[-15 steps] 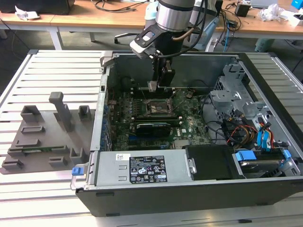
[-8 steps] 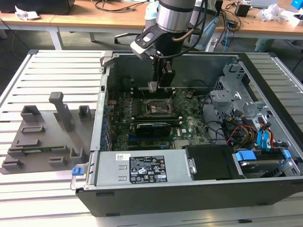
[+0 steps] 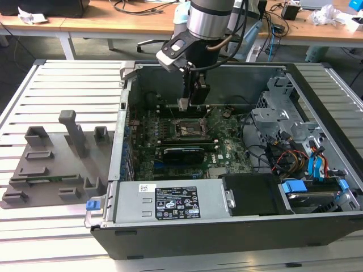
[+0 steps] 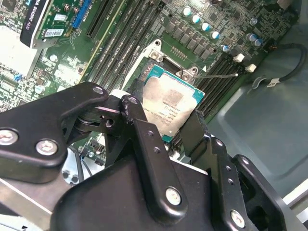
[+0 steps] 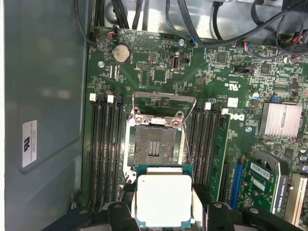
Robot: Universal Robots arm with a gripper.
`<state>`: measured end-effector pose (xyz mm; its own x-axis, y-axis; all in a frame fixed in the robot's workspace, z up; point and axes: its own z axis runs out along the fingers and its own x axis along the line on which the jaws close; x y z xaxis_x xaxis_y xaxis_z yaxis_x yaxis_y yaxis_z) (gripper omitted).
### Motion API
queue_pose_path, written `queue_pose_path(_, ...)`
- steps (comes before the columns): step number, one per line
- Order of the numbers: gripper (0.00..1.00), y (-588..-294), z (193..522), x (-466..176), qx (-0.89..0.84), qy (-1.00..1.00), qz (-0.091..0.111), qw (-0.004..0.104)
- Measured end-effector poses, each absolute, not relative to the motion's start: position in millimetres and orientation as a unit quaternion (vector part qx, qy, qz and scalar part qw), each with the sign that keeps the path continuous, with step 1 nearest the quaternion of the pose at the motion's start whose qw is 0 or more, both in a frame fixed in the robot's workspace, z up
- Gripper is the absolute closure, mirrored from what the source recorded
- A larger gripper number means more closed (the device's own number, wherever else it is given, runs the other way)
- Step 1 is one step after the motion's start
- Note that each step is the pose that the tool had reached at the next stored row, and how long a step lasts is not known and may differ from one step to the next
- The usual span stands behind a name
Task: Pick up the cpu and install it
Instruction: 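Place the cpu into insertion slot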
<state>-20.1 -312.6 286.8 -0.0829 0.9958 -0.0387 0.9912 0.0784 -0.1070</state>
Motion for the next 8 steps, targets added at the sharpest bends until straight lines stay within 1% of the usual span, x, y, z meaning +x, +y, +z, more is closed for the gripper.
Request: queue_pose_path(8, 0.45, -312.6, 282.3, -19.9, -0.677, -0.734, 0.053, 0.022)
